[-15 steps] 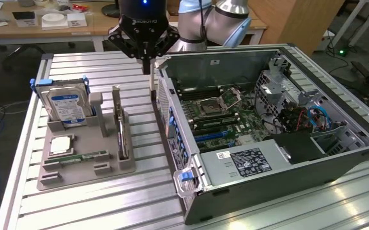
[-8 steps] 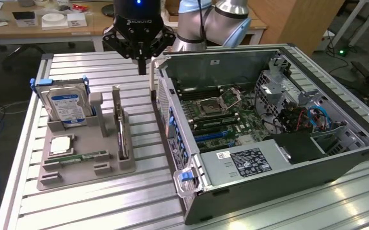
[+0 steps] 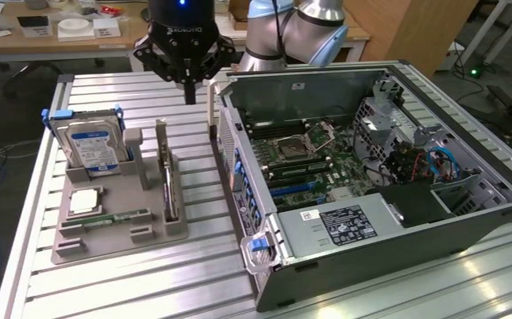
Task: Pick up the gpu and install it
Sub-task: 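Reach for the gpu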
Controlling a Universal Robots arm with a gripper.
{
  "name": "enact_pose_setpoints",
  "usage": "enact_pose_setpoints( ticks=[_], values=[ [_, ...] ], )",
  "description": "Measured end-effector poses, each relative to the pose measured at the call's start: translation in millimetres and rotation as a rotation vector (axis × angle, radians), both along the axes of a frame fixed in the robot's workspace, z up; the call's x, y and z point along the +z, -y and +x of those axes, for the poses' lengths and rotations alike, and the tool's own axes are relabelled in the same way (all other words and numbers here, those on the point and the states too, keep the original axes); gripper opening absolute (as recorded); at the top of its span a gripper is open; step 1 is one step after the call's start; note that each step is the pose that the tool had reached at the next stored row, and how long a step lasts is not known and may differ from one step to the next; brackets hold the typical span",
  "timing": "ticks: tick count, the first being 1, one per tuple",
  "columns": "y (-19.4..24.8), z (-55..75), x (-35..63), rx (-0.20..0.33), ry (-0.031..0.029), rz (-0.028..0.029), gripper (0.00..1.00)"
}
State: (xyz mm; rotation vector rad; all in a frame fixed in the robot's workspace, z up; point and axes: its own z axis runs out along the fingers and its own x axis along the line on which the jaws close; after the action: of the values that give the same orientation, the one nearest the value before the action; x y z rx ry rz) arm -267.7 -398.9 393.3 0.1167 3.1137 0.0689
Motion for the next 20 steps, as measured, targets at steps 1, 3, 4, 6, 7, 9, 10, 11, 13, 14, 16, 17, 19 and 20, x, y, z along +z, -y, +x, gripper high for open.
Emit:
enact_pose_setpoints(
  ticks=[1, 3, 4, 6, 7, 9, 10, 11, 13, 14, 16, 17, 19, 20],
  values=[
    [0.0, -1.3, 0.0, 0.0, 0.0001, 0.0001, 0.11],
    [0.0, -4.2, 0.0, 0.0, 0.0, 0.0, 0.11],
    [0.0, -5.6, 0.1, 0.0, 0.0, -0.0001, 0.11],
    [0.0, -8.5, 0.0, 0.0, 0.0, 0.0, 0.11],
    [0.0, -9.9, 0.0, 0.0, 0.0, 0.0, 0.11],
    [0.0, -13.1, 0.0, 0.0, 0.0, 0.0, 0.11],
    [0.0, -14.6, 0.0, 0.0, 0.0, 0.0, 0.11],
    [0.0, -16.2, 0.0, 0.0, 0.0001, 0.0, 0.11],
    [0.0, -19.5, 0.0, 0.0, 0.0, 0.0, 0.11],
    [0.0, -21.7, 0.0, 0.0, 0.0, 0.0, 0.11],
    [0.0, -26.2, 0.0, 0.0, 0.0, 0.0, 0.11],
    [0.0, -28.3, 0.0, 0.0, 0.0, 0.0, 0.11],
    [0.0, -32.3, 0.0, 0.0, 0.0, 0.0, 0.11],
    [0.0, -34.3, 0.0, 0.0, 0.0, 0.0, 0.11]
  ],
)
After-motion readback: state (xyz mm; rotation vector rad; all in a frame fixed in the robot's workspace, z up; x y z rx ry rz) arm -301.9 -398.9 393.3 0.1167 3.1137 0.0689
